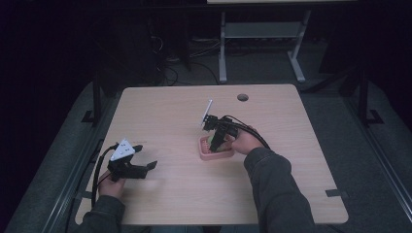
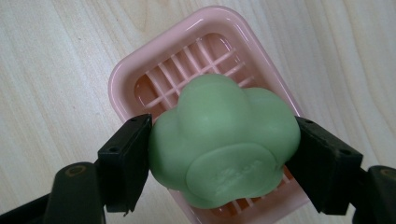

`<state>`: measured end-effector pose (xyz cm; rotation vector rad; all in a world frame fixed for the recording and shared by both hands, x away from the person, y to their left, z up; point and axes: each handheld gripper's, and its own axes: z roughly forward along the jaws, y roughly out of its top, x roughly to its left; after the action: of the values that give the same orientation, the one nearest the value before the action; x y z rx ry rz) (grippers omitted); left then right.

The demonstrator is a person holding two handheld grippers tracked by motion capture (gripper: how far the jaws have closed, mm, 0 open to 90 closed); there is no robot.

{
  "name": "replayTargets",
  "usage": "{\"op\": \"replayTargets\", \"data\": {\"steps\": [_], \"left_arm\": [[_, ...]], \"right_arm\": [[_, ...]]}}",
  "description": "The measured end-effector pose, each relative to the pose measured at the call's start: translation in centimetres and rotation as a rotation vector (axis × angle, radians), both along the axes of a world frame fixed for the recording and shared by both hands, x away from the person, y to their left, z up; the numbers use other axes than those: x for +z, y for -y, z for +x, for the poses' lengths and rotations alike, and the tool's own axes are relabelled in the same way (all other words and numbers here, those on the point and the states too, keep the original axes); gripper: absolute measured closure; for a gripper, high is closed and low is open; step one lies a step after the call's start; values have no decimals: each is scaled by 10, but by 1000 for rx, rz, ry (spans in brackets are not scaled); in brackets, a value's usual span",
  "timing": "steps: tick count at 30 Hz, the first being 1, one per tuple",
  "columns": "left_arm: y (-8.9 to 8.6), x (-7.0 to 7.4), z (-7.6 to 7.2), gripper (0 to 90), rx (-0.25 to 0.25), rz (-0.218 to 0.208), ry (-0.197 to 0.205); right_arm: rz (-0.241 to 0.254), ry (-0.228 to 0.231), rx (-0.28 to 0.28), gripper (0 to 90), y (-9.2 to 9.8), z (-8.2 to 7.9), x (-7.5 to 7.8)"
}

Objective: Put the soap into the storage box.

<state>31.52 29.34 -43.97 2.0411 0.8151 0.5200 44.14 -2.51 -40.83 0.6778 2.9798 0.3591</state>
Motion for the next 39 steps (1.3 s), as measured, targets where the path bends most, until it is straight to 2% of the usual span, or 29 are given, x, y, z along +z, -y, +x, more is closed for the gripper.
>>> {"op": "replayTargets", "data": {"steps": [11,16,22,29,35,39], "left_arm": [[0,0,0,144,-2,4,-3],[0,0,0,144,-1,-2,-3],[1,-1,0,144,1,-7,-4],[0,0,0,144,0,0,-5],[0,0,0,144,0,-1,-6],[0,-1,0,144,-2,1,-6]], "right_arm": [[7,-1,-14,253,-2,3,-2],[-4,-5,-9,252,-4,2,-3],[-40,3,4,250,-6,0,-7],[-30,-7,8,247,-6,-1,-5],[-12,26,21,243,-10,-3,4],[0,48,26,275,-13,-5,7]]}}
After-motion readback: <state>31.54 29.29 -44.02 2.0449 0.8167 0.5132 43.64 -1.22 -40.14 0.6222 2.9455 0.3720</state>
